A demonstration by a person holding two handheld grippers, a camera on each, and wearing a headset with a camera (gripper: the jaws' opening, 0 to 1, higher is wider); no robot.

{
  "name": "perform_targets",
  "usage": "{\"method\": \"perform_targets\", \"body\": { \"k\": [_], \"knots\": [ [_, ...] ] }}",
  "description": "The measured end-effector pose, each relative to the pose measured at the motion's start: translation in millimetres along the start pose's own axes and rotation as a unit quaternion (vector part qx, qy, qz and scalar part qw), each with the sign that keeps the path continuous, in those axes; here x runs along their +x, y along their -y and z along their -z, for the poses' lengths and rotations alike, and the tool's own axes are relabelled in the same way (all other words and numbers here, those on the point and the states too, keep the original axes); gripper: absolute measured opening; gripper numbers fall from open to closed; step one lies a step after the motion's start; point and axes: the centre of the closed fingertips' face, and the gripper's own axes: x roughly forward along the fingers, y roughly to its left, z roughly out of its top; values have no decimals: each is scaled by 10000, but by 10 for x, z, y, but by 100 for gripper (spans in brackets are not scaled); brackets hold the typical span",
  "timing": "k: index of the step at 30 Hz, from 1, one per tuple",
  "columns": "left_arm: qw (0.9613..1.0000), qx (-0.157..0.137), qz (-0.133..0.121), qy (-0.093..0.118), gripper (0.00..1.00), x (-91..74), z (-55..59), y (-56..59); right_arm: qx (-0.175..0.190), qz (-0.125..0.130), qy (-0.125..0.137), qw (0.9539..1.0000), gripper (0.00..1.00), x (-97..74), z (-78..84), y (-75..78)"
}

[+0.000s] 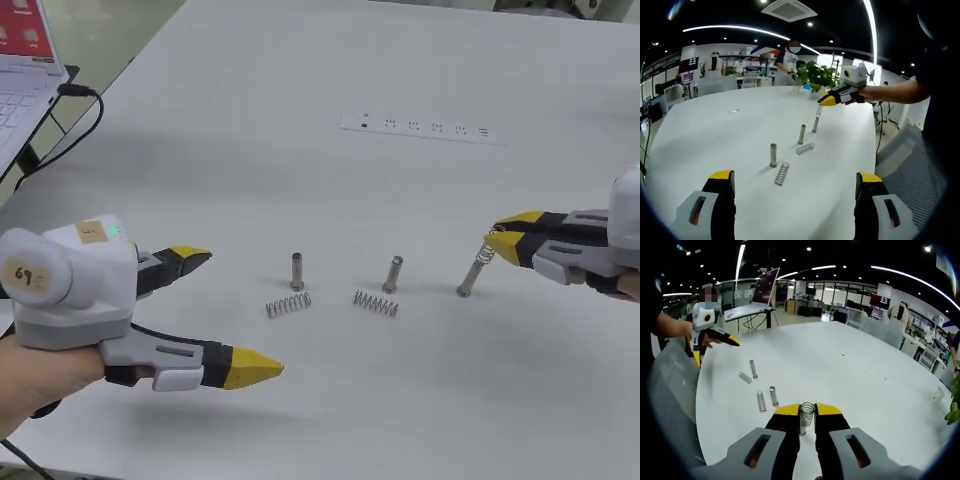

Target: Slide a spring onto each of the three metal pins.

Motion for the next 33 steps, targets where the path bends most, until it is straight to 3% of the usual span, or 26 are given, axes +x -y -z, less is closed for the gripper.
{"method": "perform_targets", "body": {
  "k": [17,33],
  "knots": [
    [10000,-46,-6,-24,98,-12,34,0,21,-83,-207,9997,8,131,168,-53],
    [9999,-69,8,-91,98,13,85,2,97,-165,-622,9979,8,312,555,-143]
  ]
}}
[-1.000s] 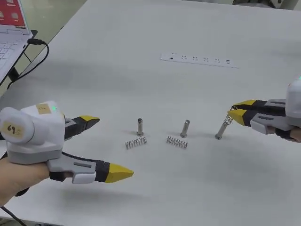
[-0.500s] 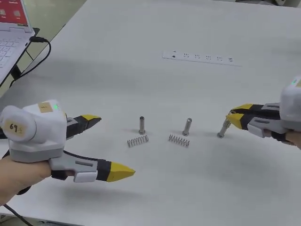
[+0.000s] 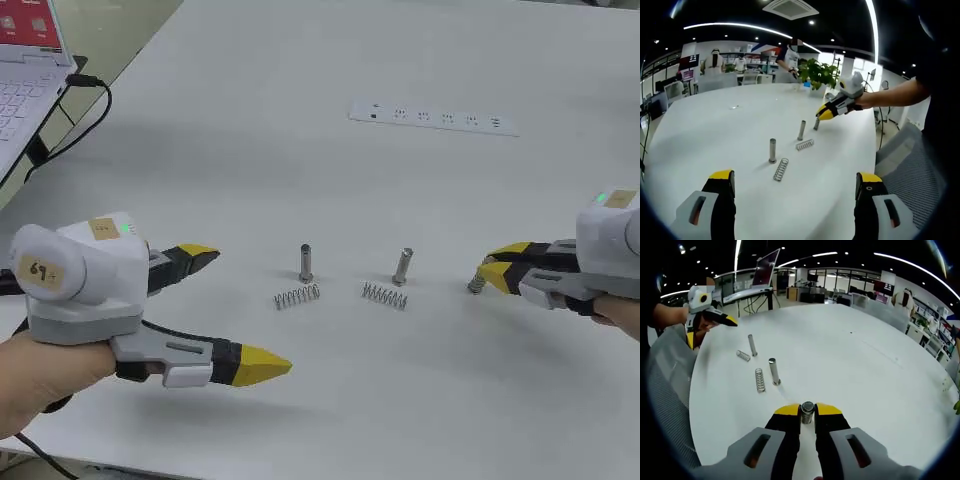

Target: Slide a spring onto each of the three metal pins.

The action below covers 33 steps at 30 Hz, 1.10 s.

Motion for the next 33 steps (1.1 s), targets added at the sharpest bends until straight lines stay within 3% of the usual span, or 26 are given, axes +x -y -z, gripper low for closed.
{"method": "perform_targets", "body": {
  "k": [4,11,15,18,33],
  "knots": [
    [10000,-13,7,61,98,0,-34,3,97,16,102,9999,8,-11,-31,9],
    [10000,-7,7,51,98,3,-33,6,26,-59,33,10000,9,-20,-30,-15],
    [10000,-4,16,63,98,2,-38,18,103,-21,-70,9999,13,-24,-2,-20],
    [10000,5,14,56,98,-4,-35,17,68,25,-20,10000,19,-32,-17,-15],
    [9999,26,46,102,98,6,-100,63,130,61,57,9999,31,-153,-33,-5]
  ]
}}
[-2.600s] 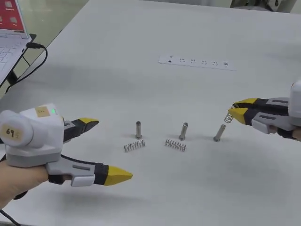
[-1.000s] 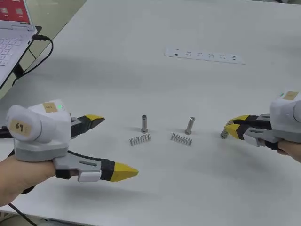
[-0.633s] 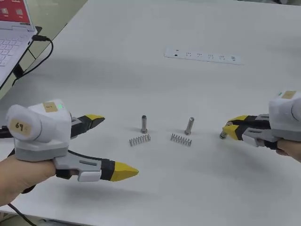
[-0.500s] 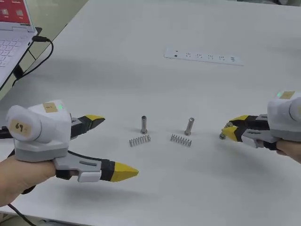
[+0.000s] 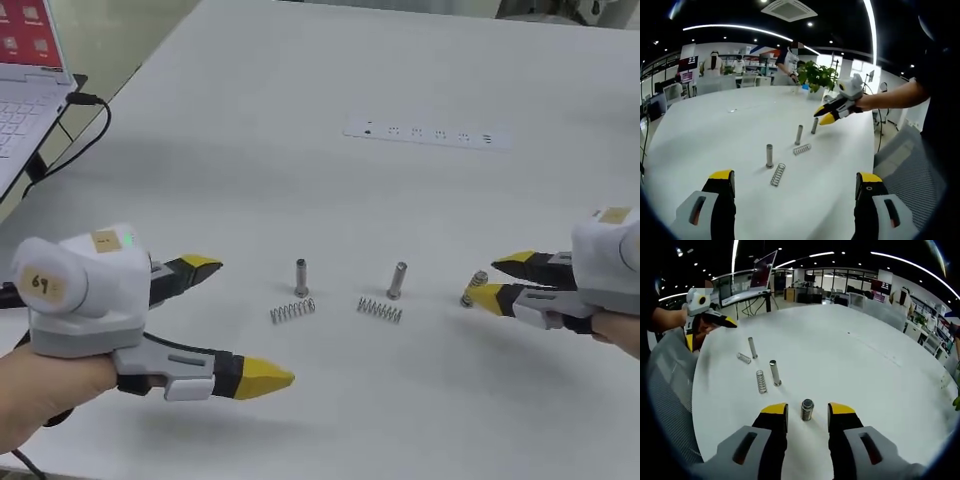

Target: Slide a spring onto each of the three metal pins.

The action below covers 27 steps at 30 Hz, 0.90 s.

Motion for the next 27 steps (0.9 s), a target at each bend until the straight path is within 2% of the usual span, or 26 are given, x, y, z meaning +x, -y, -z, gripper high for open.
{"method": "perform_targets", "body": {
  "k": [10,27],
  "knots": [
    [10000,13,-16,8,98,-6,-27,-3,119,-1,26,9999,36,-89,59,-24],
    [10000,20,-22,-17,98,0,-16,-6,265,-108,-51,9996,36,-274,311,-173]
  ]
}}
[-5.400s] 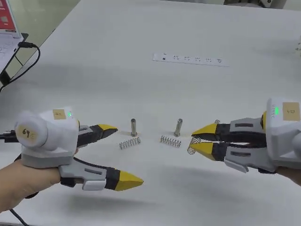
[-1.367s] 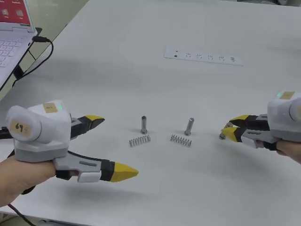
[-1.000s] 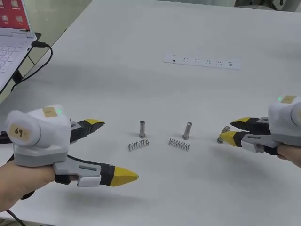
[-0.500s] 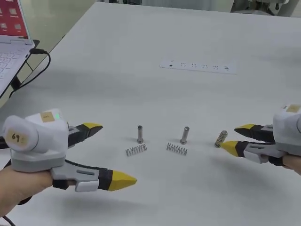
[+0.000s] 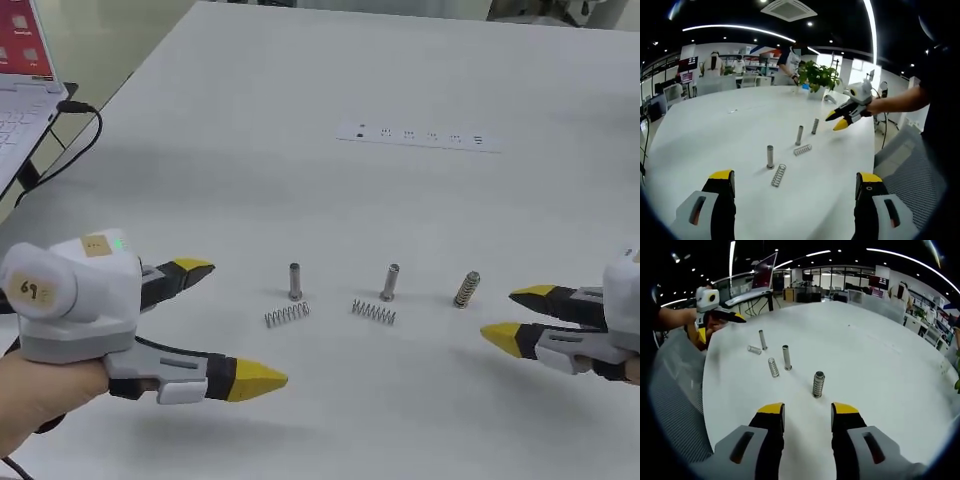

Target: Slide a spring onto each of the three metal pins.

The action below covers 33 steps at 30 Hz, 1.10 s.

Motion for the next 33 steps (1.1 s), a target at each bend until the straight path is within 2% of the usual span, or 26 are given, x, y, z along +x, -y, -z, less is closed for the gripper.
{"method": "perform_targets", "body": {
  "k": [10,13,20,33],
  "knots": [
    [10000,-16,41,-40,98,17,36,14,63,-268,40,9996,34,6,22,-232],
    [10000,-23,39,-41,98,7,43,11,121,-316,88,9994,34,10,8,-286],
    [10000,-49,34,-16,98,10,34,11,86,-491,23,9988,32,79,27,-377],
    [10000,-44,46,-49,98,5,52,18,-121,-811,203,9964,30,349,-275,-655]
  ]
}}
